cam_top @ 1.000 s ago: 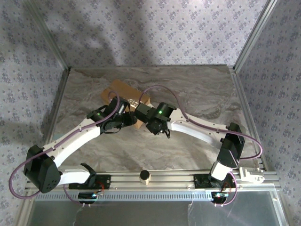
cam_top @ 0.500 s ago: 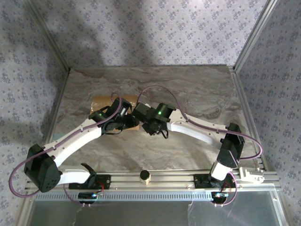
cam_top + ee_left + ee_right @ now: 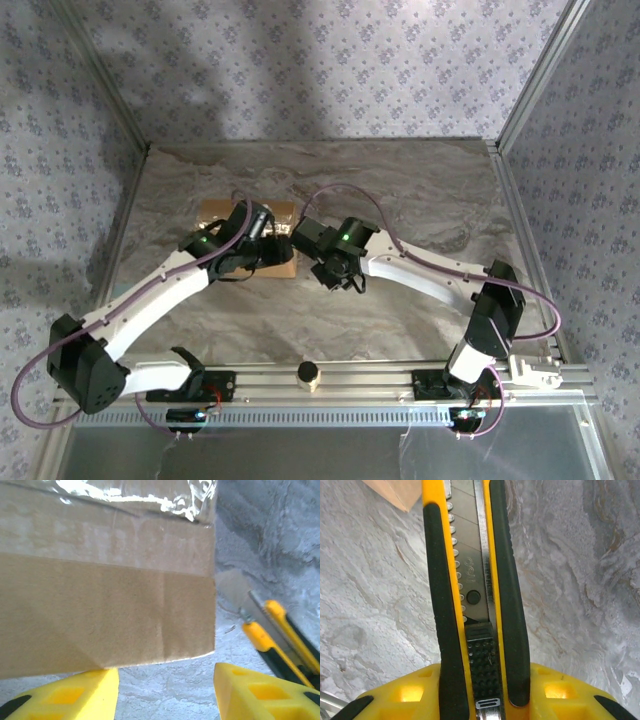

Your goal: Unpack the express box

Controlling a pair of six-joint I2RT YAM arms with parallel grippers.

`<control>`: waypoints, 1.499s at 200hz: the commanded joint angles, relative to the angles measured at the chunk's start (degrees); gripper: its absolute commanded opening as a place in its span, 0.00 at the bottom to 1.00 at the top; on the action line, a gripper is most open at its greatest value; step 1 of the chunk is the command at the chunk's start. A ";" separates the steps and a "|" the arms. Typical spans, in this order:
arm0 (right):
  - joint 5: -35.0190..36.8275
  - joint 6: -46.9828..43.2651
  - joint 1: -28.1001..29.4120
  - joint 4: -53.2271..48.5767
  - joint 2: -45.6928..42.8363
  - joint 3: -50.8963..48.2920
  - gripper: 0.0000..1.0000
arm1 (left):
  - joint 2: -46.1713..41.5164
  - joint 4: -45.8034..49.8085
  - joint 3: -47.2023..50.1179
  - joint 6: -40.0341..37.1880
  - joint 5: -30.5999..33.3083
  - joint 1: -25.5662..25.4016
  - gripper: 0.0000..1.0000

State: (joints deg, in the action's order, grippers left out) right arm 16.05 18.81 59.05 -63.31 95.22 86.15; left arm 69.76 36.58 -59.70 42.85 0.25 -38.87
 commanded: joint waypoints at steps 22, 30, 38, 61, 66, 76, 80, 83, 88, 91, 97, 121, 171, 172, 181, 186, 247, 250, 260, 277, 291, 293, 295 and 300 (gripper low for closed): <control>0.37 -0.09 -0.36 -2.46 -2.00 -0.99 0.00 | -5.33 6.95 -2.00 -0.67 -1.05 2.61 0.54; 0.44 -0.25 -0.54 -1.98 -2.29 -1.36 0.00 | -6.25 7.97 -2.00 -0.40 -0.75 3.34 0.54; 0.55 -0.20 -0.66 -1.67 -2.61 -1.67 0.00 | -7.05 9.02 -2.04 -0.27 -0.49 4.13 0.54; 0.74 -0.74 -1.38 -0.44 -3.84 -2.52 0.00 | -8.70 13.41 -3.52 -0.73 2.17 6.69 0.54; 0.56 -0.94 -1.62 -0.33 -4.06 -2.56 0.00 | -9.04 14.37 -3.82 -0.90 3.24 7.56 0.54; 0.22 -1.36 -2.06 -0.27 -4.30 -2.41 0.00 | -9.60 15.70 -4.38 -1.54 4.39 9.80 0.54; 0.26 -1.47 -2.22 -0.40 -4.38 -2.38 0.00 | -9.76 15.99 -4.51 -2.02 4.52 10.94 0.54; 0.21 -1.67 -2.33 -0.37 -4.47 -2.39 0.00 | -9.94 16.13 -4.56 -2.33 4.52 11.84 0.54; 0.15 -1.88 -2.49 -0.36 -4.58 -2.46 0.00 | -10.06 16.42 -4.76 -2.69 4.56 13.48 0.54; 0.12 -2.08 -2.66 -0.33 -4.67 -2.47 0.00 | -10.14 16.71 -4.95 -2.88 4.44 14.57 0.54; 0.04 -2.24 -2.83 -0.40 -4.74 -2.37 0.00 | -10.31 17.21 -5.41 -3.31 4.67 16.58 0.54; -0.18 -3.07 -3.71 0.43 -5.52 -2.91 0.00 | -11.11 17.24 -6.72 -5.65 6.63 23.78 0.57; -2.50 -2.75 -5.45 0.73 -5.74 -0.99 0.00 | -7.93 15.24 -8.76 -9.07 2.80 36.55 0.63; -2.51 -2.69 -5.44 0.73 -5.74 -0.99 0.00 | -7.86 15.08 -8.67 -9.08 2.59 36.70 0.63; -2.52 -2.47 -5.44 0.64 -5.79 -0.90 0.00 | -7.20 13.78 -7.89 -9.17 1.17 38.42 0.64; -2.47 -2.15 -5.44 0.56 -5.89 -0.96 0.00 | -6.77 13.11 -7.44 -9.19 0.17 39.08 0.64; -2.54 -0.09 -5.46 2.06 -7.68 -1.98 0.00 | -0.54 4.32 -4.79 -9.45 -7.37 41.86 0.66; -2.52 -0.11 -5.51 1.97 -7.67 -1.82 0.00 | -0.36 3.69 -4.61 -9.45 -7.90 41.78 0.66; -2.53 -0.05 -5.41 1.41 -7.62 -1.48 0.00 | 0.01 2.63 -3.97 -9.45 -8.60 41.39 0.65; -2.52 -0.07 -5.31 0.93 -7.61 -1.16 0.00 | 0.68 -1.74 -2.80 -9.87 -9.19 39.77 0.65; -2.36 -0.09 -5.03 0.65 -7.59 -1.15 0.00 | 1.63 -3.59 -2.51 -10.66 -9.08 38.06 0.65; -2.28 -0.13 -4.96 0.58 -7.59 -1.16 0.00 | 1.79 -3.79 -2.52 -10.74 -8.94 37.64 0.64; -2.17 -0.14 -4.90 0.56 -7.59 -1.22 0.00 | 1.94 -4.03 -2.52 -10.85 -8.84 37.29 0.64; -1.93 -0.13 -4.85 0.49 -7.57 -1.31 0.00 | 2.40 -4.54 -2.56 -10.94 -8.52 36.61 0.64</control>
State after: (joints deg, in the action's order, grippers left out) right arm 14.00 17.65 53.78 -61.49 88.60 83.72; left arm 70.76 38.24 -62.28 33.85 -6.68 0.43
